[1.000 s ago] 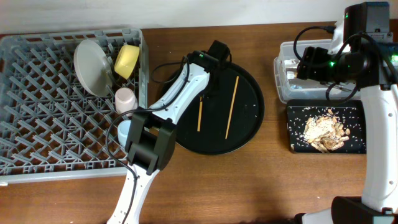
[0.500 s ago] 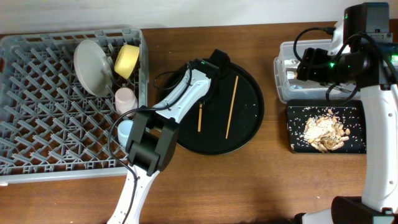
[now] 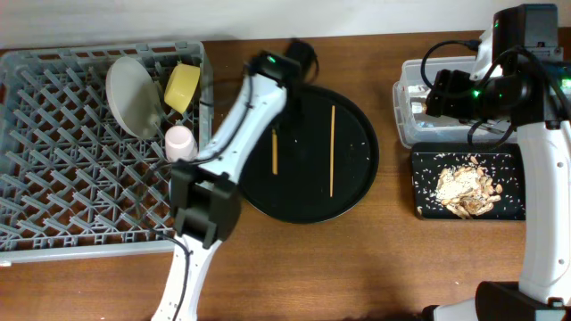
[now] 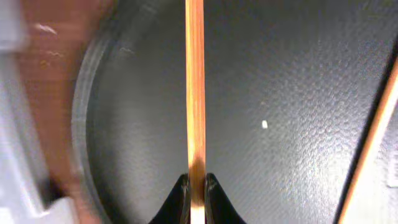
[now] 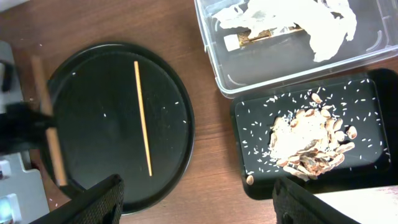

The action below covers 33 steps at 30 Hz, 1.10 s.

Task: Sort waste into correct bins and load items into the dishwasher rack
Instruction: 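Carry the chopstick to the dish rack and drop it in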

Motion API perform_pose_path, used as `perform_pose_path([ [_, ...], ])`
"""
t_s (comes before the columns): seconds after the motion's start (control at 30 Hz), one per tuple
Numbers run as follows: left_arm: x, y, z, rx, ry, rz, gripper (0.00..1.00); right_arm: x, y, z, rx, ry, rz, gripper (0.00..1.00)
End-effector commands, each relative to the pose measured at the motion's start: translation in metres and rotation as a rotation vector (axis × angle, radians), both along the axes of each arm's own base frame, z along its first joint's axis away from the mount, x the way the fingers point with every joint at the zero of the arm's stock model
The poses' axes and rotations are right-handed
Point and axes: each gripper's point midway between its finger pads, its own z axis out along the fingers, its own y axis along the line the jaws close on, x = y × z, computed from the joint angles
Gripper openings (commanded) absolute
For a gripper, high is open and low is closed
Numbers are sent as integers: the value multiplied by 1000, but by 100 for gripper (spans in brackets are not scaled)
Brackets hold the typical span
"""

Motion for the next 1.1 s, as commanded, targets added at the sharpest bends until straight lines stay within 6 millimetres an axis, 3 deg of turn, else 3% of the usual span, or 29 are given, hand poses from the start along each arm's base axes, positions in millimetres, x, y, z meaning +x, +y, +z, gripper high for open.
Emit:
perform_pose_path([
  [0.0, 11, 28, 77, -47, -125, 4, 7, 0, -4, -2, -13, 8, -16, 79],
  [0.1, 7, 63, 101, -29, -124, 56, 7, 0, -4, -2, -14, 9, -15, 78],
  [0.2, -3, 94, 109, 0, -82, 72, 7, 0, -3, -2, -10, 9, -14, 79],
  [0.5, -4, 138, 136, -13, -115, 30, 4, -1, -2, -2, -2, 9, -13, 78],
  [0.63, -7, 165, 148, 37, -135, 35, 10, -2, -2, -3, -2, 14, -13, 79],
  [0.73, -9, 199, 140, 128, -105, 95, 10, -2, 1, -3, 11, 13, -6, 79],
  [0.93, -14, 263, 85, 189, 31, 218, 9, -2, 2, -3, 18, 13, -2, 79],
  [1.07, -11, 277, 53, 155, 60, 241, 7, -2, 2, -3, 18, 13, -2, 79],
])
